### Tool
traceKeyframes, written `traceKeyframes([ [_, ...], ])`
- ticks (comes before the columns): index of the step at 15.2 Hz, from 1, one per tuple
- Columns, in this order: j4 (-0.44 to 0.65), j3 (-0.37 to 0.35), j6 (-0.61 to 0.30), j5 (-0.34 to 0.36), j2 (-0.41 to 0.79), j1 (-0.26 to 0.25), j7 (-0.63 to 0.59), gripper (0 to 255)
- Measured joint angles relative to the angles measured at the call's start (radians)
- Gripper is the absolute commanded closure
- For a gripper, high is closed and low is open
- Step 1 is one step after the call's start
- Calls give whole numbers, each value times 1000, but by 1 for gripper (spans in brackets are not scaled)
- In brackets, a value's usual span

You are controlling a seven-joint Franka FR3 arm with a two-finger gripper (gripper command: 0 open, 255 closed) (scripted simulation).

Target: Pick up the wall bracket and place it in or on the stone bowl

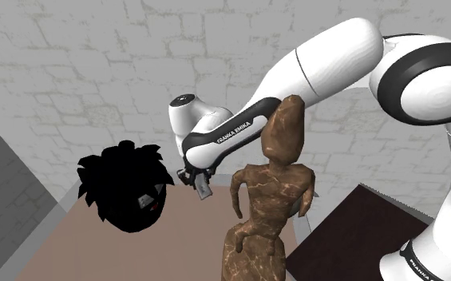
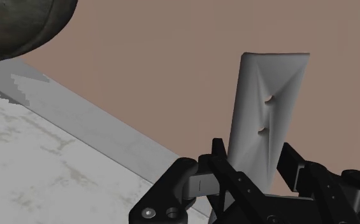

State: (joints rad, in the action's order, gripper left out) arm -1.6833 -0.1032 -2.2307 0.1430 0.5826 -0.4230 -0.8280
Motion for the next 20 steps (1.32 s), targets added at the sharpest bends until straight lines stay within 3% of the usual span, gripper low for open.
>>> traceKeyframes([
  [13, 36, -9, 128, -17, -92, 5, 16, 255],
  [20, -295, -7, 17, -36, -316, 49, 53, 255],
])
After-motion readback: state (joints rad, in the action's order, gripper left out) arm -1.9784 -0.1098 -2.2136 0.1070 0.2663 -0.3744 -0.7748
